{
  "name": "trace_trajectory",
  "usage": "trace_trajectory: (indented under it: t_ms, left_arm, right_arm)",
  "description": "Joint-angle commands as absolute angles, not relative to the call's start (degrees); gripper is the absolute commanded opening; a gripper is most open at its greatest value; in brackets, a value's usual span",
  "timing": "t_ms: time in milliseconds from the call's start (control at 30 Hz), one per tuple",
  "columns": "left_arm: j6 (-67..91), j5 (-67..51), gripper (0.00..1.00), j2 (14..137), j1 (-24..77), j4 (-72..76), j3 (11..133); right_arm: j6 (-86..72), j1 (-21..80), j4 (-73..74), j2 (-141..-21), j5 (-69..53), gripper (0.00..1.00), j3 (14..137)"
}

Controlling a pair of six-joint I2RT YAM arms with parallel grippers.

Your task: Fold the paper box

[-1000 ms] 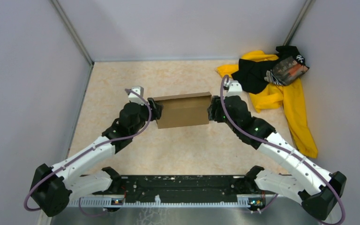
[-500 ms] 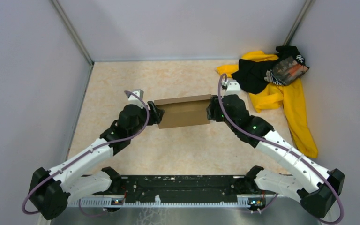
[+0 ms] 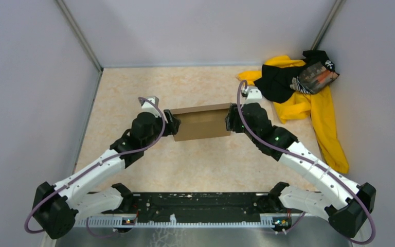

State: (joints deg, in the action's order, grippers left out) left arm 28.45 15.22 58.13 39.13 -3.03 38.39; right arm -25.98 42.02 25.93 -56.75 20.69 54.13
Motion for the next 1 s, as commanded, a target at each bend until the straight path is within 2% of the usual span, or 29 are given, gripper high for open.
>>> trace_trajectory:
  t_ms: [0,567,967]
  left_arm:
    - [25.2,15.6,0.75,61.0,39.7,-11.8,38.1]
    - [21.7,12.5,0.79,52.7,39.7,-2.6,34.6]
    - [19.3,14.0,0.78,58.8,39.7,4.5,36.1]
  right_arm:
    - [-25.7,42.6,23.4,-56.7,20.6,0.55,56.7]
    - [-25.9,42.6,22.6,-57.2,20.1,0.55,56.3]
    - [-25.8,42.6,22.3,-58.1,20.1,0.55,56.9]
